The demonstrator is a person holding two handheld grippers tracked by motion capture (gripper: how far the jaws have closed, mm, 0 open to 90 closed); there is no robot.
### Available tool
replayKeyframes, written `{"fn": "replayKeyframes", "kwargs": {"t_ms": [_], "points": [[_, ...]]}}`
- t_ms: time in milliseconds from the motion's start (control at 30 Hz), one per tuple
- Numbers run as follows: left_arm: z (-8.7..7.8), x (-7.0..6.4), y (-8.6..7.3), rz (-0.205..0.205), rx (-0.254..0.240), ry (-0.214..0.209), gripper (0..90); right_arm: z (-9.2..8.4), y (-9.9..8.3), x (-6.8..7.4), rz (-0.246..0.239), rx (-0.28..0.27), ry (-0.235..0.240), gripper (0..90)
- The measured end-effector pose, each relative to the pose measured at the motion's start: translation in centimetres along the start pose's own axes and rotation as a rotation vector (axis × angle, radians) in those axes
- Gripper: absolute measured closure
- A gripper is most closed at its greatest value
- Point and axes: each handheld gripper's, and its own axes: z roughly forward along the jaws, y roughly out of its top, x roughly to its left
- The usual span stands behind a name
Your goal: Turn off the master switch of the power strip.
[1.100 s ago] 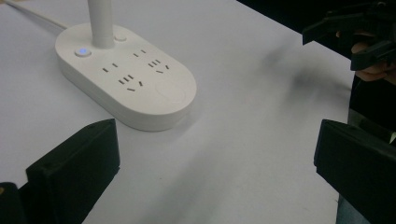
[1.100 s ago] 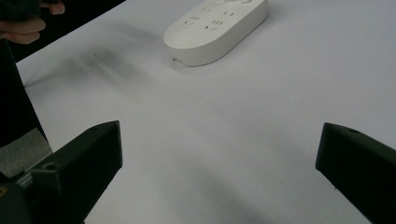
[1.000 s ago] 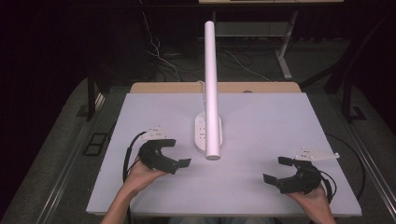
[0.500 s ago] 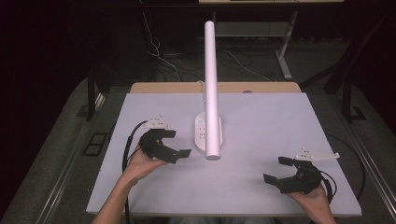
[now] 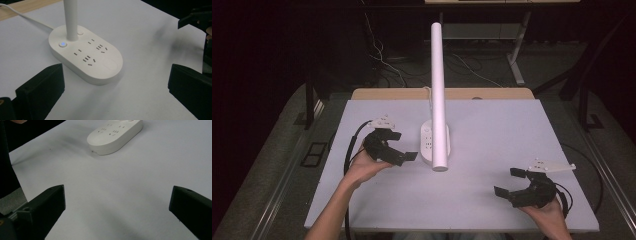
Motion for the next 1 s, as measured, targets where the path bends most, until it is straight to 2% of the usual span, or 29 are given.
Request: {"fn": "replayKeyframes", "kwargs": {"t_ms": [1000], "points": [[1.7,3.7,2.9,-0.016,0.045,0.039,1.6,-0.1,-0.1,-0.2,0.007,-0.003,-0.003,0.0]]}}
